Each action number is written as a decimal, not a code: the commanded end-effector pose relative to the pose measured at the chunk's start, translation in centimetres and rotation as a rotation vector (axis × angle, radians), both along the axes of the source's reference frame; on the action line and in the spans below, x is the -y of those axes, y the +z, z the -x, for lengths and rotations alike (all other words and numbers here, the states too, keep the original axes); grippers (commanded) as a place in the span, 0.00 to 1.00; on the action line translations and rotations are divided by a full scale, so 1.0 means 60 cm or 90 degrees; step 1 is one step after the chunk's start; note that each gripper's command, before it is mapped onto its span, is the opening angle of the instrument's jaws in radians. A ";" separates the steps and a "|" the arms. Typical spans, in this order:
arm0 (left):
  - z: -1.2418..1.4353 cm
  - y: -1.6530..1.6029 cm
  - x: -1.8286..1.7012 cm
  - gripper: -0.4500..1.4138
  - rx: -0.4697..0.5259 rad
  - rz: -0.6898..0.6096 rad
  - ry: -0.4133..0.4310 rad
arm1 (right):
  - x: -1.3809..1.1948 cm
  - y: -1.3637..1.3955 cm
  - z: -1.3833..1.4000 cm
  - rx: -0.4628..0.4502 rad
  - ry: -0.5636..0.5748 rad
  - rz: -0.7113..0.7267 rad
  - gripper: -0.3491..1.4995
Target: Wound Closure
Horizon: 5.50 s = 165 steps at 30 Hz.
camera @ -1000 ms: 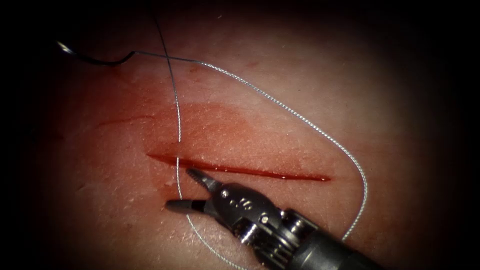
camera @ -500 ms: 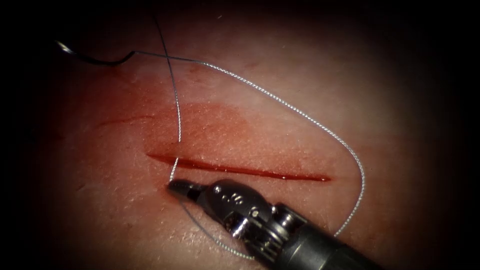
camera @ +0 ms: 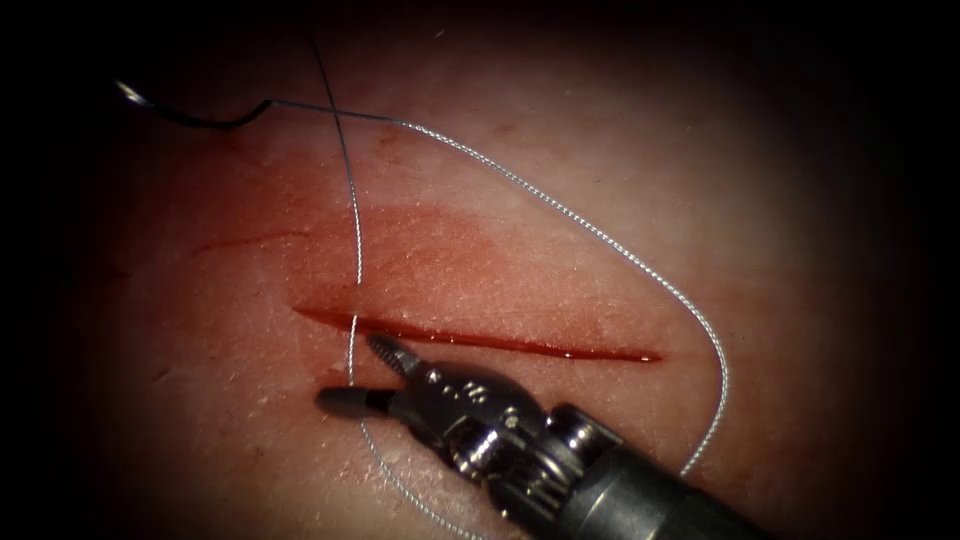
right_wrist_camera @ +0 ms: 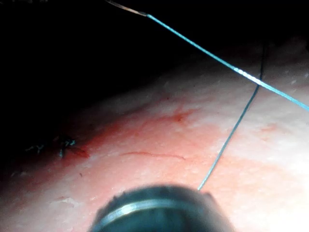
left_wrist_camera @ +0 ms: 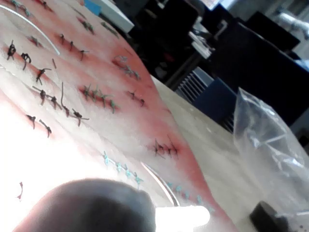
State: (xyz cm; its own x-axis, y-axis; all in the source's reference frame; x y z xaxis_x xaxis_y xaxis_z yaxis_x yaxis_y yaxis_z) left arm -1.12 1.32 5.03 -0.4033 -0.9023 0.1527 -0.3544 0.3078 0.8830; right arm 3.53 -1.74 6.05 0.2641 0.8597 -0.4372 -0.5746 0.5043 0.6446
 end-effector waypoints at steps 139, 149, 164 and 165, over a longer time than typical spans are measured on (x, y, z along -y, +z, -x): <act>0.0017 -0.0005 -0.0015 0.00 -0.001 0.000 0.001 | -0.0182 -0.0032 0.0568 0.257 0.070 0.080 0.00; 0.0017 -0.0005 -0.0015 0.00 -0.001 0.000 0.001 | -0.0203 -0.0036 0.0776 0.300 0.143 0.069 0.00; 0.0017 -0.0005 -0.0014 0.00 -0.001 0.000 0.001 | -0.0204 -0.0040 0.0895 0.341 0.225 0.062 0.00; 0.0017 -0.0005 -0.0014 0.00 -0.001 0.000 0.001 | -0.0204 -0.0041 0.0902 0.344 0.229 0.061 0.00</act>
